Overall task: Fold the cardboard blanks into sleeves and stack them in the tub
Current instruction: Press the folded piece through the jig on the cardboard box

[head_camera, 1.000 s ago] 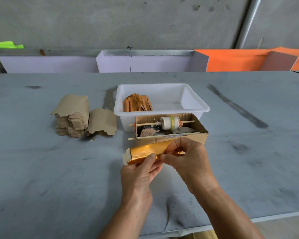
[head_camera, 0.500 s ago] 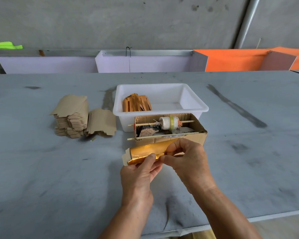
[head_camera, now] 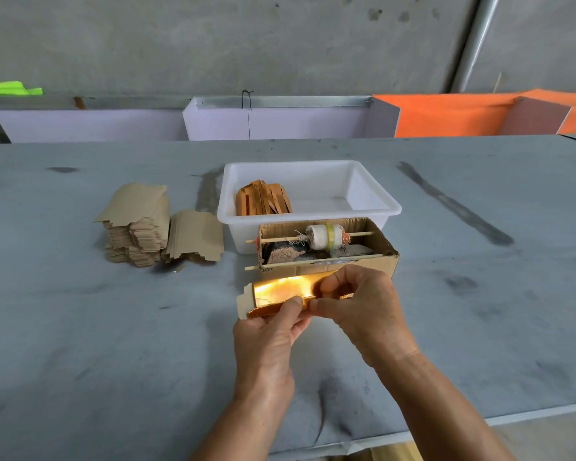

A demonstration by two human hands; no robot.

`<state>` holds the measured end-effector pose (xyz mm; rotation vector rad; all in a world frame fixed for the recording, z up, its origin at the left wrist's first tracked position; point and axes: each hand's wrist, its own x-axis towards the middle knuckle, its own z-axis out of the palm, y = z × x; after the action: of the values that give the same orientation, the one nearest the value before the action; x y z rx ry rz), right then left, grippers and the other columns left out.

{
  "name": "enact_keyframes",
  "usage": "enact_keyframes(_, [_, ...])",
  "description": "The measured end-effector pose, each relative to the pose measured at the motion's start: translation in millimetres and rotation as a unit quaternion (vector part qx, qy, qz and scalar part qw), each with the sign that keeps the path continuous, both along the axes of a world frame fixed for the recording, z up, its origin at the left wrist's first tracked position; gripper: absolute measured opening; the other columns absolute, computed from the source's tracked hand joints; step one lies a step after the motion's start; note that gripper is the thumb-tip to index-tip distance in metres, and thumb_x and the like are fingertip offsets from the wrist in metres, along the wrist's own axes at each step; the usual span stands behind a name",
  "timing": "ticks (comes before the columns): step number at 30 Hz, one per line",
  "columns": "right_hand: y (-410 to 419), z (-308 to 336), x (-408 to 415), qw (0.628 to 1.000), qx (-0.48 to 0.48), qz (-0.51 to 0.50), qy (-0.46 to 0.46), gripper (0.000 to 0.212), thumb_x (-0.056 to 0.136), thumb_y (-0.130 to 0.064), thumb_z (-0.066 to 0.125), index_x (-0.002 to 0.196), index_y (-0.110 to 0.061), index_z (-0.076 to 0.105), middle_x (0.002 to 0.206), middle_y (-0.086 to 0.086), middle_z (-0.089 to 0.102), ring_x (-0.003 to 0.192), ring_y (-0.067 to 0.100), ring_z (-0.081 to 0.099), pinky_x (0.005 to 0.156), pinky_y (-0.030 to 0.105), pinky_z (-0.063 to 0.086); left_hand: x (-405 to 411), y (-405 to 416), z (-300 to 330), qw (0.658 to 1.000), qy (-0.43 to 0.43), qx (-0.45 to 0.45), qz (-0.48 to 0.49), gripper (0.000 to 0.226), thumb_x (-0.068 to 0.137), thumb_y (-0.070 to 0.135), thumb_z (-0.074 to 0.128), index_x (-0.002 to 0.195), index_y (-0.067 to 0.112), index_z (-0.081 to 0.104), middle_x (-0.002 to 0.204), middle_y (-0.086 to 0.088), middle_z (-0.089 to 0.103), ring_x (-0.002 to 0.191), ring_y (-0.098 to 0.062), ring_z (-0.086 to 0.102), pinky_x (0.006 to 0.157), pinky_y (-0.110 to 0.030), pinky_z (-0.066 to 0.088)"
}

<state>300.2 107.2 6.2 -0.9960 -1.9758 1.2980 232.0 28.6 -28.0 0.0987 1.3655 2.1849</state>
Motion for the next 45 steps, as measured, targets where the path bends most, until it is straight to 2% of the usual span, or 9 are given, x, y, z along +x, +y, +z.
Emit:
enact_keyframes(7, [2,3,-1,0.999,-0.012,0.006,-0.038,0.028,0.063,-0.004,0.083,0.063,-0.016,0.058,0.059,-0.004,0.057,0.044,0.002,0.046,0.037,0.009,0.036,6,1,-1,1.0,0.005,0.009,0.01,0.013,0.08,-0.004,0.067,0.085,0.007,0.07,0.084,-0.013,0.073,0.085,-0.029,0.07,0.072,-0.029,0.059])
enact_keyframes(11, [2,3,-2,0.998,-0.003,0.011,-0.061,0.026,0.064,-0.004,0.082,0.064,-0.016,0.059,0.061,-0.002,0.059,0.049,0.006,0.051,0.039,0.011,0.041,8,3,1,1.0,-0.008,0.019,0.002,0.016,0.071,-0.003,0.073,0.076,0.012,0.073,0.079,-0.01,0.074,0.077,-0.022,0.072,0.068,-0.029,0.058])
enact_keyframes(18, [1,-4,-4,0.997,0.008,0.02,-0.069,0.028,0.062,-0.002,0.082,0.061,-0.018,0.059,0.059,-0.004,0.058,0.05,0.005,0.05,0.04,0.01,0.039,2,8,-8,0.997,-0.077,-0.025,0.005,0.036,0.071,0.0,0.076,0.105,-0.002,0.066,0.092,-0.014,0.071,0.078,-0.024,0.068,0.062,-0.025,0.053])
enact_keyframes(22, [-3,-8,-3,0.998,0.038,0.011,-0.056,0.026,0.065,-0.004,0.081,0.064,-0.019,0.06,0.063,-0.007,0.059,0.054,0.003,0.052,0.043,0.008,0.04,1,13,-10,0.994,-0.097,-0.041,0.031,0.033,0.076,0.0,0.072,0.108,-0.004,0.064,0.087,-0.012,0.068,0.073,-0.02,0.065,0.06,-0.024,0.051])
enact_keyframes(28, [-22,-21,-3,0.994,0.093,-0.062,0.018,0.032,0.072,0.0,0.075,0.069,-0.026,0.058,0.079,-0.01,0.061,0.065,0.005,0.064,0.053,0.008,0.046,0,18,-8,0.989,-0.127,-0.028,0.071,0.034,0.075,0.002,0.074,0.107,0.003,0.063,0.1,-0.014,0.07,0.087,-0.026,0.068,0.076,-0.034,0.055])
enact_keyframes(31, [-26,-26,-5,0.993,0.046,-0.092,0.055,0.034,0.07,-0.004,0.08,0.07,-0.028,0.056,0.079,-0.017,0.059,0.058,-0.002,0.063,0.052,0.01,0.046,2,18,-6,0.988,-0.123,-0.019,0.091,0.03,0.074,0.002,0.075,0.102,0.004,0.064,0.097,-0.014,0.07,0.087,-0.025,0.068,0.077,-0.034,0.055])
enact_keyframes(34, [-23,-28,-5,0.984,-0.094,-0.111,0.101,0.032,0.062,-0.006,0.086,0.07,-0.021,0.058,0.076,-0.008,0.06,0.053,0.006,0.057,0.059,0.027,0.05,2,15,-6,0.989,-0.102,-0.016,0.105,0.035,0.074,0.002,0.075,0.107,-0.001,0.064,0.1,-0.016,0.07,0.087,-0.025,0.068,0.061,-0.022,0.054])
enact_keyframes(39, [-16,-28,0,0.979,-0.141,-0.094,0.113,0.034,0.058,-0.009,0.089,0.073,-0.015,0.059,0.079,0.0,0.061,0.047,0.009,0.052,0.048,0.021,0.042,0,13,-4,0.993,-0.073,-0.017,0.091,0.04,0.074,0.004,0.074,0.111,-0.002,0.063,0.102,-0.017,0.068,0.091,-0.029,0.066,0.05,-0.012,0.05])
enact_keyframes(45, [-20,-32,4,0.969,-0.122,-0.064,0.205,0.03,0.062,-0.003,0.085,0.076,-0.008,0.058,0.059,-0.007,0.067,0.045,0.006,0.054,0.045,0.019,0.043,-3,10,5,0.994,-0.085,-0.01,0.069,0.026,0.072,0.001,0.075,0.092,0.011,0.063,0.088,-0.01,0.068,0.072,-0.02,0.063,0.074,-0.03,0.051])
